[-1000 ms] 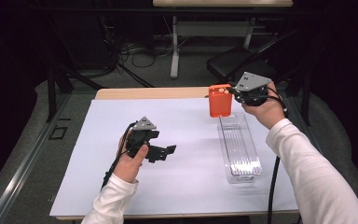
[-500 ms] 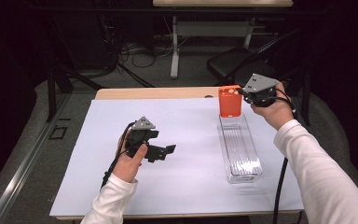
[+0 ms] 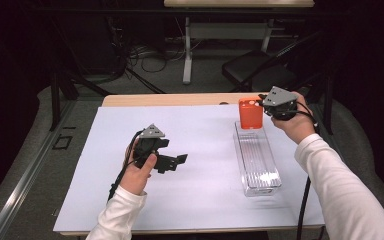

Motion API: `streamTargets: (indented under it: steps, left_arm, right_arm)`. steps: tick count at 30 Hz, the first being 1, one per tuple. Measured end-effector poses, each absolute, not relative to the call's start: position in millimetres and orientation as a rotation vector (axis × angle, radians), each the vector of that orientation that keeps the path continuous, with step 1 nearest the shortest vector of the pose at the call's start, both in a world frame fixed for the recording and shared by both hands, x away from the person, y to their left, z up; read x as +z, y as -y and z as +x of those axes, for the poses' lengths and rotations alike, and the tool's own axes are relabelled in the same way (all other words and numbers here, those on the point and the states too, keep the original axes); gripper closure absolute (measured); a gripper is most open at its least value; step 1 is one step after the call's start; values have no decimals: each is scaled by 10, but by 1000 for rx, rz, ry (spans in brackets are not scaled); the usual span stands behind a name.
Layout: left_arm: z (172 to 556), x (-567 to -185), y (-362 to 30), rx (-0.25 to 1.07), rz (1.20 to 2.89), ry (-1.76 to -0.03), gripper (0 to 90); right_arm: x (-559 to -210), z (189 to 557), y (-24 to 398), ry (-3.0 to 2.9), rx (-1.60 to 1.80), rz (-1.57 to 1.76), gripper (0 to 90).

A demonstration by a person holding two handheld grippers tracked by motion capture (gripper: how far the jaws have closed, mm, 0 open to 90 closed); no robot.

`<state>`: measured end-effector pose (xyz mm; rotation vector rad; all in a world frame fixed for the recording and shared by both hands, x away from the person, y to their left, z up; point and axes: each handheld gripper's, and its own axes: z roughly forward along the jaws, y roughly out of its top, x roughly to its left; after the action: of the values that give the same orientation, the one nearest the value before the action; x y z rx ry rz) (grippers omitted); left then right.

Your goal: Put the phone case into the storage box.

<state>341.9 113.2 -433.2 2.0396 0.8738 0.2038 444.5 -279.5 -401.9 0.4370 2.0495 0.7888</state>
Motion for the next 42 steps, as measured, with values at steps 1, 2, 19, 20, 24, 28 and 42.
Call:
streamTargets:
  steps: [1, 2, 19, 20, 24, 28, 42]
  left_arm:
    - [3418, -4334, -1131, 202, 2039, -876, 152]
    - [3420, -4332, -1133, 201, 2044, -873, 152]
    - [3416, -4339, -1116, 197, 2045, -872, 152]
    - [3420, -4341, -1118, 198, 2048, -868, 152]
    - [3425, -4347, -1119, 201, 2047, -868, 152]
    - [3422, -4343, -1117, 199, 2048, -869, 152]
    - [3423, -4359, -1099, 194, 2050, -875, 152]
  right_arm:
    - [-4041, 4452, 2802, -2049, 787, 441, 801]
    - [-4064, 4458, 2808, -2048, 788, 446, 801]
    - [-4331, 4490, 2825, -2028, 812, 465, 801]
    - [-4350, 4490, 2825, -2023, 813, 466, 801]
    - [-4420, 4486, 2812, -2020, 819, 469, 802]
    - [-4459, 4489, 2804, -2013, 819, 471, 801]
    - [-4525, 4489, 2782, -2000, 817, 460, 801]
